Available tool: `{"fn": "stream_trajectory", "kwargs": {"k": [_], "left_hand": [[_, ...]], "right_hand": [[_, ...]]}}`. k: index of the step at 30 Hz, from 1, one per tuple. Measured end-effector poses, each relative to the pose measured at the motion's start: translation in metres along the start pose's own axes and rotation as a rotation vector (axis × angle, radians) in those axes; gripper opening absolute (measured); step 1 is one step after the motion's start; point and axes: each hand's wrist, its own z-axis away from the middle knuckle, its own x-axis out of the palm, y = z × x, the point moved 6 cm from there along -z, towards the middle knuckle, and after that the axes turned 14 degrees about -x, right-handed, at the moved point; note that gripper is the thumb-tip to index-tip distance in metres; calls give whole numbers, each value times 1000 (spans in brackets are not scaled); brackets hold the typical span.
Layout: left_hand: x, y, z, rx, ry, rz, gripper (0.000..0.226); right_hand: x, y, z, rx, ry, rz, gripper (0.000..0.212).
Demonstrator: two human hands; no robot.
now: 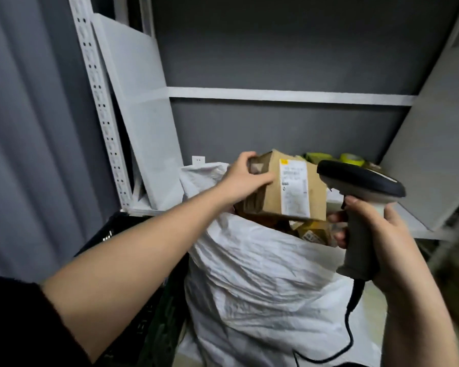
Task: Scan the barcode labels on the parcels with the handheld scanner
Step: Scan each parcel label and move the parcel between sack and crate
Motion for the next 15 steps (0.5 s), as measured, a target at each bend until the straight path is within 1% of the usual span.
{"fn": "stream_trajectory", "kwargs": {"k": [1,2,3,4,5,6,8,11,13,15], "left_hand": [[16,-5,-4,-32,-42,-70,89],[30,-8,-4,-48,-89,-144,86],[42,-9,-5,-48,-120,-236,71],[50,-10,-7,-36,-124,-355,51],[54,-7,-5,-17,-89,-508,41],[54,-3,-4,10,-33,-645,44],[46,7,-2,83,49,-780,48],[13,11,-3,106,92,-744,38],[-28,8,-2,114,183,-699,31],[-81,-5,-1,86,296,-608,29]], "right_hand": [[-3,1,-1,5,9,-4,8],[-6,2,-2,10,14,-9,11],[-7,4,-3,15,15,-17,14],[-7,6,-3,20,12,-22,16],[-6,7,-3,24,6,-19,18],[-4,9,-3,28,-2,-13,18],[1,11,-2,37,-18,-3,15],[19,12,1,54,-84,16,13],[41,10,6,66,-150,-8,17],[71,10,13,90,-236,-44,21]]}}
